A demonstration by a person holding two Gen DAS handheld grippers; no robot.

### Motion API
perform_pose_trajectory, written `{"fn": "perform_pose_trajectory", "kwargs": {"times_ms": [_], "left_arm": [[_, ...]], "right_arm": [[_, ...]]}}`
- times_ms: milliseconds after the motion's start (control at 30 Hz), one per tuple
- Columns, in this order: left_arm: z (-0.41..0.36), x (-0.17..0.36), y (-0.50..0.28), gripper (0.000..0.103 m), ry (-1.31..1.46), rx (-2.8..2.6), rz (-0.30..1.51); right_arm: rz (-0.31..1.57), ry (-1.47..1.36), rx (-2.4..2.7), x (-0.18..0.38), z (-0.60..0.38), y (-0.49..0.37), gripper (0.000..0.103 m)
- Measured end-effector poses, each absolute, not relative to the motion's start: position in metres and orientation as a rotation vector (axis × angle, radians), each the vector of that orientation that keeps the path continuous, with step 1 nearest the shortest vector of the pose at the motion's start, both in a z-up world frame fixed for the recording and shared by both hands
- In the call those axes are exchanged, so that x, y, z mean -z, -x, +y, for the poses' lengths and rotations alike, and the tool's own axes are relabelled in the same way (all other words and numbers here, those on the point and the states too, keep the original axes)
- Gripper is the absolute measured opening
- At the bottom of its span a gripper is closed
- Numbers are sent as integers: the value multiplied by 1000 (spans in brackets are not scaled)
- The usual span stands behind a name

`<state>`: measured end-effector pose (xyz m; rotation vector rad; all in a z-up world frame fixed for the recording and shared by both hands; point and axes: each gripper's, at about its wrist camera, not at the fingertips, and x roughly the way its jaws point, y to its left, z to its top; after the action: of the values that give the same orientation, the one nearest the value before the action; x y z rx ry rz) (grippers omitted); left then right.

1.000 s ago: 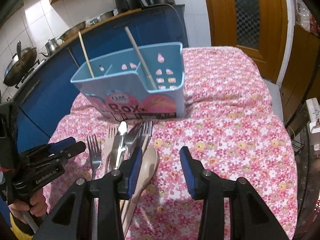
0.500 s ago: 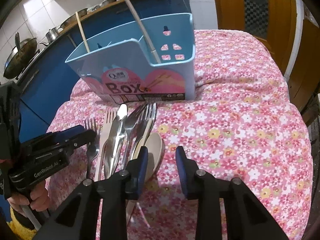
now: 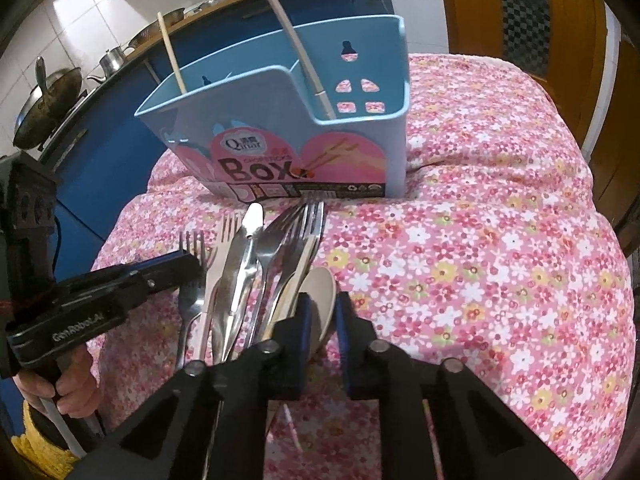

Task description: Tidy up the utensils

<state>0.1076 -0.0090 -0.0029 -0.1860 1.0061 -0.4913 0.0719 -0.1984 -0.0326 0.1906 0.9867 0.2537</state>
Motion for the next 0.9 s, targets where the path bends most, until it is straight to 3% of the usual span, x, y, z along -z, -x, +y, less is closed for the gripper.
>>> {"fn": "perform_pose_trajectory", "kwargs": {"times_ms": [433,767,900], "left_arm": [[-26,-1,-101,8,73,463,1012],[-23,-6,-96,2,96,480,999],[-18,-13,-87,0,80,464,967]], "right_arm": [[989,-157,-252,31,-200,-70,9],[1054,-160,-300,33,-199,-79,17],[1046,-180,-314,29,-201,-76,9]]}}
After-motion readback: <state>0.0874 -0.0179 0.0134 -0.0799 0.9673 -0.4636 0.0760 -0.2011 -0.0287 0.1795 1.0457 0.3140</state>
